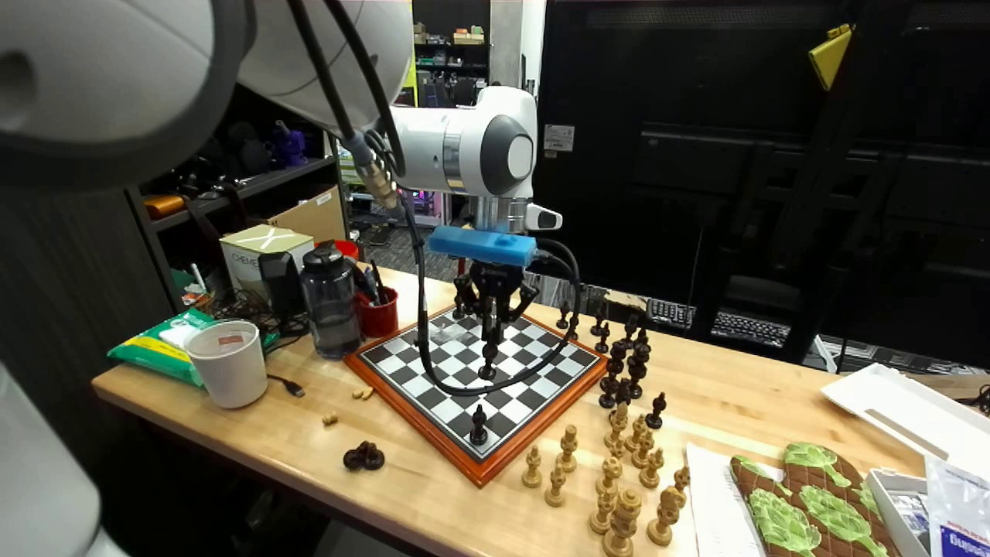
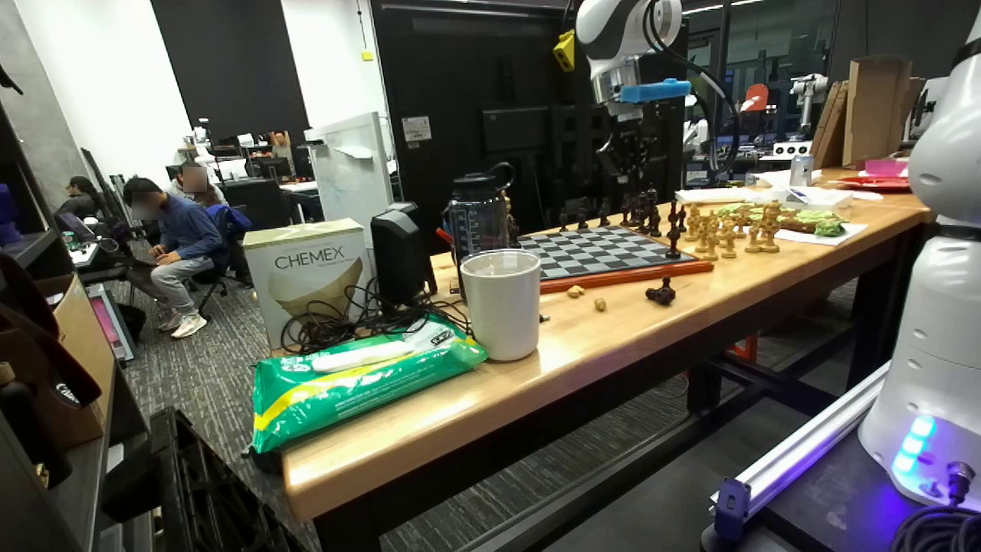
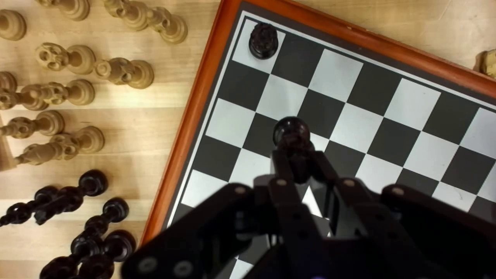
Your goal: Pick the black bishop and set it next to the left of the black rook
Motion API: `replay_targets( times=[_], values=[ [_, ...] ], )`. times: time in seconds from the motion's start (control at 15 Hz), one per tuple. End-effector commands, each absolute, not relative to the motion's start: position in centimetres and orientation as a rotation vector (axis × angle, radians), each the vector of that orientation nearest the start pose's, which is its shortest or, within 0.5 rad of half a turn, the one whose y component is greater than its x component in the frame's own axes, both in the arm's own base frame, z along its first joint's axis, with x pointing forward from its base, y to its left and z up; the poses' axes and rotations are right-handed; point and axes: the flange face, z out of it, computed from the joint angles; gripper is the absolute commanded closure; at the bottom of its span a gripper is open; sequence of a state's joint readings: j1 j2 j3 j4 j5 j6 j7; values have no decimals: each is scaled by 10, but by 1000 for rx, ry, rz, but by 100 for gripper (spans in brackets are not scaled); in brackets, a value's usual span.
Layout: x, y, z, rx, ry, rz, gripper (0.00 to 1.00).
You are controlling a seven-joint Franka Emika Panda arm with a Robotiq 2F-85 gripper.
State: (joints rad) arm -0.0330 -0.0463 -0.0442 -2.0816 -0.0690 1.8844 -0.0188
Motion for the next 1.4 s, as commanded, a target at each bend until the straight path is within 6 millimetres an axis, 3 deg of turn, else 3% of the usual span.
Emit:
replay_targets(
  times=[0.0,0.8,0.87,1.33],
  values=[
    [517,-45,436,-3186,51,247,81],
    [517,-45,436,-3186,51,247,81],
    [517,-45,436,-3186,51,247,95],
    [516,-36,423,-3188,48,240,95]
  ],
)
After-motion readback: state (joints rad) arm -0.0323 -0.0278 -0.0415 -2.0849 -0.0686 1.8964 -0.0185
